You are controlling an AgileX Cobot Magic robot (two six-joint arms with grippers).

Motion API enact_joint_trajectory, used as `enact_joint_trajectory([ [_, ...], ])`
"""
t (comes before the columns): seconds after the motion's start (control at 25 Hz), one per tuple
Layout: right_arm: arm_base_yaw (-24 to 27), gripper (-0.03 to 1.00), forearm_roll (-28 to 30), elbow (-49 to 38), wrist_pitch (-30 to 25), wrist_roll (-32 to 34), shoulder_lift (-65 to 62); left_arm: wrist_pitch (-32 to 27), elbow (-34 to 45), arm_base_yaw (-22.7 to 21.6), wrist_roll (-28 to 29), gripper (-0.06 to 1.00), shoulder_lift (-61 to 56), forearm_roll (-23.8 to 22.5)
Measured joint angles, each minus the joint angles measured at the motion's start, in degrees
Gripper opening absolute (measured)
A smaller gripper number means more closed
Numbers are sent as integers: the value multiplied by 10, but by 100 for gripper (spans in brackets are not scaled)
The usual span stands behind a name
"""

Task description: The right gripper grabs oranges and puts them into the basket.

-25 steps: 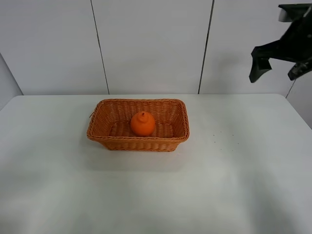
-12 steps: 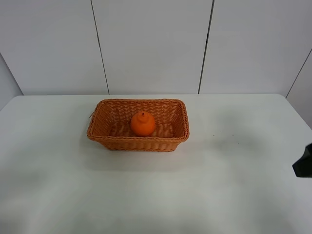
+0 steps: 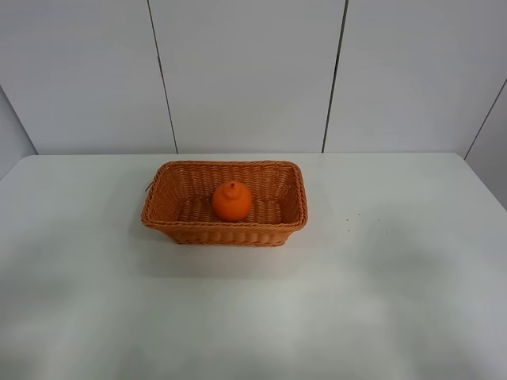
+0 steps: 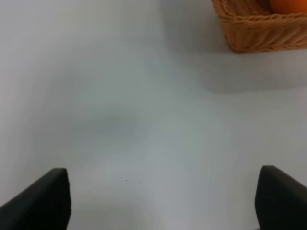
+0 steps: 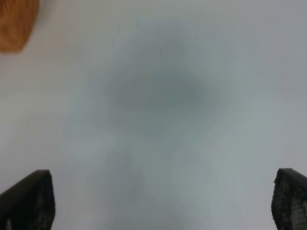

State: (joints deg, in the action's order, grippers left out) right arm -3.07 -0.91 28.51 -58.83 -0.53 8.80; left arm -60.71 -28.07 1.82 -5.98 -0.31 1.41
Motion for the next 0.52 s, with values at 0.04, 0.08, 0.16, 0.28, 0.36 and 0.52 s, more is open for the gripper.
enact_joint_trajectory([
  [0.04,0,69,0,0,0,0,-20,0,0,0,0,88,0,0],
  [0.08,0,69,0,0,0,0,-43,0,0,0,0,88,0,0],
  [0.16,0,69,0,0,0,0,-78,0,0,0,0,88,0,0],
  [0.28,0,69,1,0,0,0,-90,0,0,0,0,88,0,0],
  [0.36,0,69,1,0,0,0,-90,0,0,0,0,88,0,0],
  [0.52,0,69,1,0,0,0,-90,0,0,0,0,88,0,0],
])
